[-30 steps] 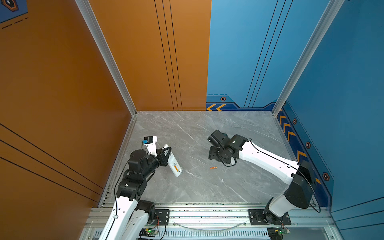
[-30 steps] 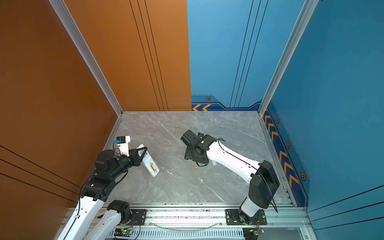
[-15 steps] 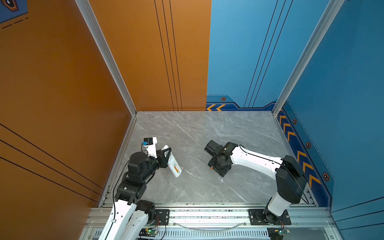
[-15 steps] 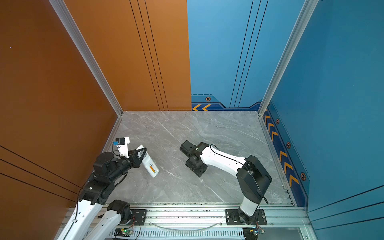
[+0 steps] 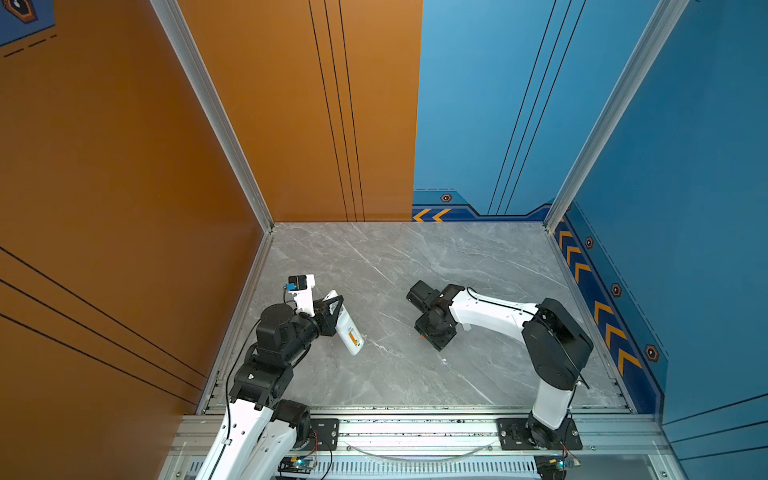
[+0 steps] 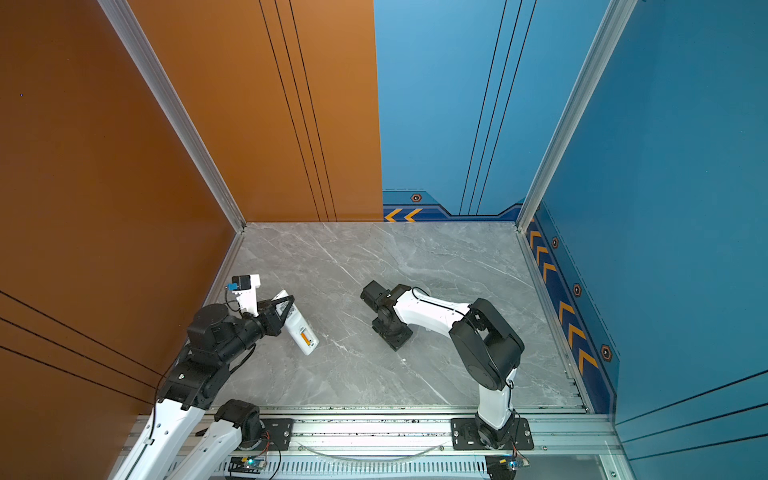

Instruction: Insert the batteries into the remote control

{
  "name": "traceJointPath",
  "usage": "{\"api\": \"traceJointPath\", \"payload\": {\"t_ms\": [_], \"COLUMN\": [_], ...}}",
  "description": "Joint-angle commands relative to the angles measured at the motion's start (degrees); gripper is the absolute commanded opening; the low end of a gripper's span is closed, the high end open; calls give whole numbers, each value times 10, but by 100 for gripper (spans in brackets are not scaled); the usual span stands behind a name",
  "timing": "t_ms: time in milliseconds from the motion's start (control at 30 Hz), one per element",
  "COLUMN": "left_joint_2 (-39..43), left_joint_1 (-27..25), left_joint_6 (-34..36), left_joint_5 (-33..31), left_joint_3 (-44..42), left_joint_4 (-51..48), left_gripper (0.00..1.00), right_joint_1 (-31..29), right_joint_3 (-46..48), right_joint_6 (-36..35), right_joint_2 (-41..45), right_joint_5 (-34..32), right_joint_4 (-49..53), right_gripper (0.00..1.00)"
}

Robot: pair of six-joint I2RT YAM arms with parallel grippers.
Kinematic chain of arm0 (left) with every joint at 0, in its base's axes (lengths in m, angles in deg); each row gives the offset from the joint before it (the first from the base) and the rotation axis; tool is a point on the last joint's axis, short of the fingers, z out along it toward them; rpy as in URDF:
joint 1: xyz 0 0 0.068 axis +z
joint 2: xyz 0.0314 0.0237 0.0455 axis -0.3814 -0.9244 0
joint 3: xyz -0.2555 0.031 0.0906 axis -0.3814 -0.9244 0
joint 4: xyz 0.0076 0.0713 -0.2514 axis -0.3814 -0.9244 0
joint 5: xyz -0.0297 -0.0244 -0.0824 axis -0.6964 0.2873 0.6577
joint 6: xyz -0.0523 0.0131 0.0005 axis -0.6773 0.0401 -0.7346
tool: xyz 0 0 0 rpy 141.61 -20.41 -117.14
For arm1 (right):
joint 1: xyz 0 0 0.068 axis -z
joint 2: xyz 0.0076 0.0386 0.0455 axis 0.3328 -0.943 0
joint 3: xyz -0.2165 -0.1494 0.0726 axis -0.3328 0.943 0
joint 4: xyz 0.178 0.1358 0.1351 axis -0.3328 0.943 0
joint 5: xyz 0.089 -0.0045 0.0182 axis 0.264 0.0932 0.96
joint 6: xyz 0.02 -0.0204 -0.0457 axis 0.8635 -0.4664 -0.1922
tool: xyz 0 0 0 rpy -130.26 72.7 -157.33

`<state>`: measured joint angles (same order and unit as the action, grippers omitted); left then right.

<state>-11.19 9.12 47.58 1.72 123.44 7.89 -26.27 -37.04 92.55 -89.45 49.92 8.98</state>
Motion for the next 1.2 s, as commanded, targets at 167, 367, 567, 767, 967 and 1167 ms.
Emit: {"api": "traceJointPath", "payload": {"t_ms": [167, 367, 567, 767, 967, 1167], "left_joint_2": [7, 9, 11, 12, 11, 9], "left_joint_1": [-5, -5, -5, -4, -3, -2], "left_joint_6": [4, 3, 3, 2, 1, 1], "left_joint_5": [-5, -6, -6, -6, -5, -5], "left_joint_3": [6, 5, 5, 4, 4, 4], "left_joint_4": [13, 11, 11, 11, 11, 11], "left_gripper": [0, 0, 0, 0, 0, 0], "right_joint_1": [17, 12, 9, 9, 12, 12], "right_joint_3": [-6, -12, -12, -23, -16, -8], "right_joint_6": [1, 3, 3, -8, -21, -44], "right_joint_2": [-2, -13, -25, -42, -53, -58], "right_joint_5": [-2, 4, 8, 12, 18, 26], "right_joint_4": [-11, -14, -19, -21, -21, -8], "right_gripper": [52, 51, 50, 47, 39, 31]}}
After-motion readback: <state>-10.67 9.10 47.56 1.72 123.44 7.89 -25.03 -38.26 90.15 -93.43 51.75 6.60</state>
